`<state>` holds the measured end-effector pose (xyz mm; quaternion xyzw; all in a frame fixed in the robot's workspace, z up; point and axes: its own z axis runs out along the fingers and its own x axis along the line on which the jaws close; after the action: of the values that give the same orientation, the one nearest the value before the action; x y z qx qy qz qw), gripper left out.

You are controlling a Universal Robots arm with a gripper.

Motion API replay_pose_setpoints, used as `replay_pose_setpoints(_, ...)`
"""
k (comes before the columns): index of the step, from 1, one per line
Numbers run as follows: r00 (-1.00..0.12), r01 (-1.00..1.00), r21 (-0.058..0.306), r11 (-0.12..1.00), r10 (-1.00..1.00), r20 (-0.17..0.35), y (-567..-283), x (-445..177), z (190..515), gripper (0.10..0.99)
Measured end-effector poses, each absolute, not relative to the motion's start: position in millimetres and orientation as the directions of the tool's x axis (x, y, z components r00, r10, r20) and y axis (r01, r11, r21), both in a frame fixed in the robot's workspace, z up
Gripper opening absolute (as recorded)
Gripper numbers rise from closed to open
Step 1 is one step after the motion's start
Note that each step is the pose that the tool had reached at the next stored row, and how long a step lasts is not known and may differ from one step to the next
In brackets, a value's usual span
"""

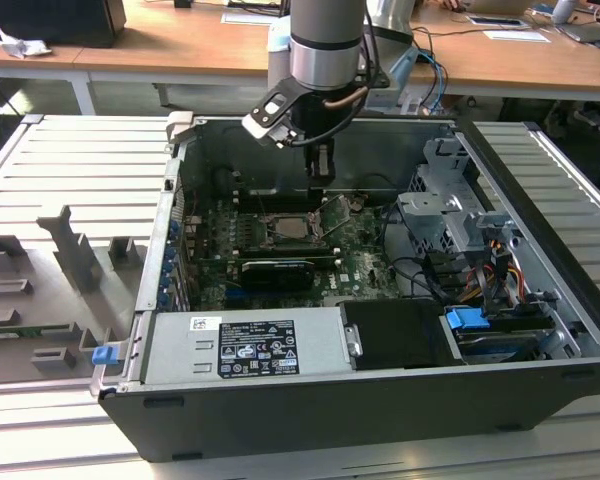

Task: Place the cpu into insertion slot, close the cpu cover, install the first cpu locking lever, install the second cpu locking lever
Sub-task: 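Close the cpu cover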

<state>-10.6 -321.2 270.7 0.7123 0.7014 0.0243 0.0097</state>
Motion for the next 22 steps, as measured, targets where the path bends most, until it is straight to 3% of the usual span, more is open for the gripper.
replay_pose_setpoints(22,0.015,0.999,0.047,-0.016,1.0,0.021,-321.2,14.3,269.5,0.106)
